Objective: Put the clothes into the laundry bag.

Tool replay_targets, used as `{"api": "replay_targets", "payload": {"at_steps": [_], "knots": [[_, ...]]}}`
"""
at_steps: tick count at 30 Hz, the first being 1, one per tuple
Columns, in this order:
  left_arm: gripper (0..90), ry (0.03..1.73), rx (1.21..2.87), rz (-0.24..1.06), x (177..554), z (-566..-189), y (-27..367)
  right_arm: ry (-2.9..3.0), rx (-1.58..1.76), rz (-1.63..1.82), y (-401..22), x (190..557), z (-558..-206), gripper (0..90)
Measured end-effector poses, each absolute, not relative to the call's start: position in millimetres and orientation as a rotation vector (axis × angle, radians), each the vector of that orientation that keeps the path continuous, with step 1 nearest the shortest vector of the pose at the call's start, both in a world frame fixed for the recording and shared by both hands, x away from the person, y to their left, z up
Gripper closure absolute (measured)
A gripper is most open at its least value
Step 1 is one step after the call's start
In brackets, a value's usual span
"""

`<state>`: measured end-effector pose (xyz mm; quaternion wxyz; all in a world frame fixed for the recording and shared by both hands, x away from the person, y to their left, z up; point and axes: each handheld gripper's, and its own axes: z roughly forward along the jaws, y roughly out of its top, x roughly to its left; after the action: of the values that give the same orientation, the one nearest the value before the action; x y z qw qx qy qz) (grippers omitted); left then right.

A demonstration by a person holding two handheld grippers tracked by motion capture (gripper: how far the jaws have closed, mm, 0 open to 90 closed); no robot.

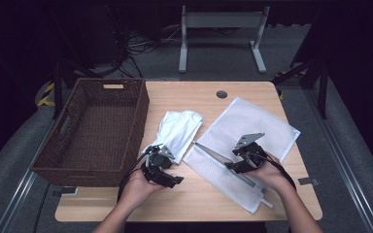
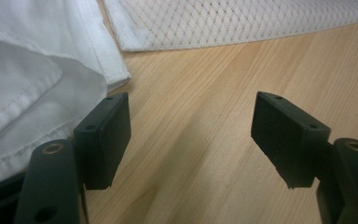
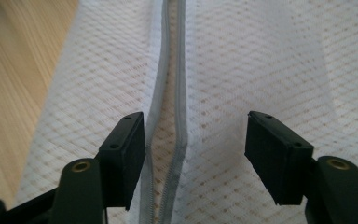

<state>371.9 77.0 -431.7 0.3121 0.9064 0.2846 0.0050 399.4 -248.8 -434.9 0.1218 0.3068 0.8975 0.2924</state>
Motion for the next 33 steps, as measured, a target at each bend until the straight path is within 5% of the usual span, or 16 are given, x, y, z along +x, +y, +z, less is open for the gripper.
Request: {"api": "replay_targets", "payload": {"at_steps": [7,12,17,33], "knots": [[32.7,0.736,2.386,-0.013,370.2,-432.3,72.6,2.641,0.940,0.803,-259.9,402.8,-445.2,62.9],[65.6,0.695,2.356,-0.008,369.2,-424.4,66.4,2.625,0.968,0.801,-257.5,402.5,-441.1,87.0],[88.9,0.661,2.341,-0.014,374.9,-418.2,51.8,2.623,0.985,0.810,-248.6,402.9,-438.4,88.2],[90.0,0.511,2.353,-0.049,391.6,-428.8,-38.2,2.591,0.970,0.874,-243.9,391.0,-422.6,88.0]]}}
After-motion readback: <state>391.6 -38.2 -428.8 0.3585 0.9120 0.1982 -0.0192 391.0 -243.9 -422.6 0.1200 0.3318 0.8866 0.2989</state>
